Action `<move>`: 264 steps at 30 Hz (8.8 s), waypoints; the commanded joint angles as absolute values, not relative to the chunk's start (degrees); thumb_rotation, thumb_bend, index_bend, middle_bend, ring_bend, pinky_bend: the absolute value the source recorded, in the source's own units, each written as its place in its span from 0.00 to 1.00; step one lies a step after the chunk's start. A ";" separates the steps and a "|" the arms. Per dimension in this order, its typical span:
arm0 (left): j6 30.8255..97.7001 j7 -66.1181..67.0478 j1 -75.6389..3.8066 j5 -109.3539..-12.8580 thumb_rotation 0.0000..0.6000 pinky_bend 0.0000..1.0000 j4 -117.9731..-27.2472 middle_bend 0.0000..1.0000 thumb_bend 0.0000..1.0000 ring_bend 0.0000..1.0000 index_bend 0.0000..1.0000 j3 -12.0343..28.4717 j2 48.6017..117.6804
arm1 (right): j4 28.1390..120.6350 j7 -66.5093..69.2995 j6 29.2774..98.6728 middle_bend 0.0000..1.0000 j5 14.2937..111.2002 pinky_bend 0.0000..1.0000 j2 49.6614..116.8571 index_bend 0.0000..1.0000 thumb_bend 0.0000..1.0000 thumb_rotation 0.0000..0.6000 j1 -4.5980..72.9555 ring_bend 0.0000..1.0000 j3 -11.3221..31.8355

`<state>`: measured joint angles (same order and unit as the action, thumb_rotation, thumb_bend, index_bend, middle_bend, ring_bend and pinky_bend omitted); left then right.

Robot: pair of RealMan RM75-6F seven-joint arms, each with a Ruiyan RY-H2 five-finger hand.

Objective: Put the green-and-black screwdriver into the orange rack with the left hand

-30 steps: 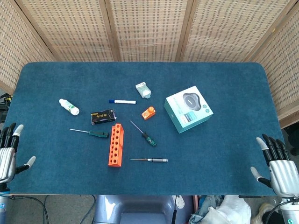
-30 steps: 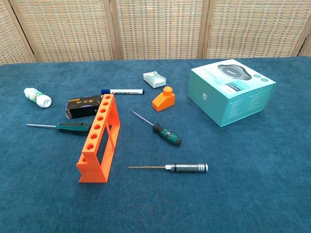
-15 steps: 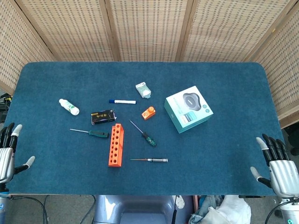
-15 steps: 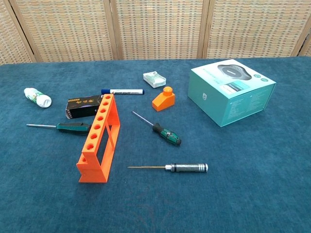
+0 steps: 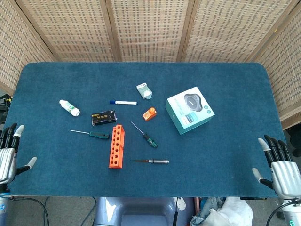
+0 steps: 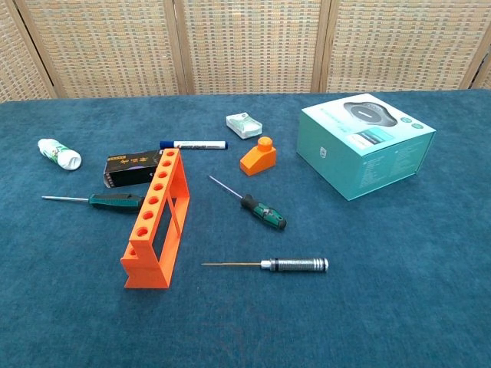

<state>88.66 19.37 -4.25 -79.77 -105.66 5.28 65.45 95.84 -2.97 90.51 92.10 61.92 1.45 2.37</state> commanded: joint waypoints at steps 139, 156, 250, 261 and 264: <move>76.96 17.99 -31.69 -56.08 1.00 0.00 -106.14 0.02 0.29 0.00 0.55 14.49 79.96 | 94.89 2.61 90.01 0.00 91.36 0.00 61.00 0.00 0.26 1.00 1.54 0.00 2.61; 76.21 4.46 -27.51 -53.76 1.00 0.00 -120.18 0.02 0.29 0.00 0.56 20.15 72.87 | 95.08 1.96 90.26 0.00 91.61 0.00 61.17 0.00 0.26 1.00 1.57 0.00 2.62; 70.85 6.86 -38.14 -31.73 1.00 0.00 -127.16 0.03 0.29 0.00 0.59 21.18 72.11 | 95.10 3.00 90.47 0.00 91.31 0.00 60.76 0.00 0.26 1.00 1.44 0.00 2.72; 70.63 7.08 -38.42 -31.37 1.00 0.00 -124.88 0.03 0.29 0.00 0.59 19.99 73.59 | 95.09 3.26 90.61 0.00 91.34 0.00 60.68 0.00 0.26 1.00 1.38 0.00 2.74; 70.66 7.19 -38.31 -31.54 1.00 0.00 -124.26 0.03 0.29 0.00 0.59 19.49 73.94 | 95.09 3.21 90.55 0.00 91.45 0.00 60.69 0.00 0.26 1.00 1.41 0.00 2.68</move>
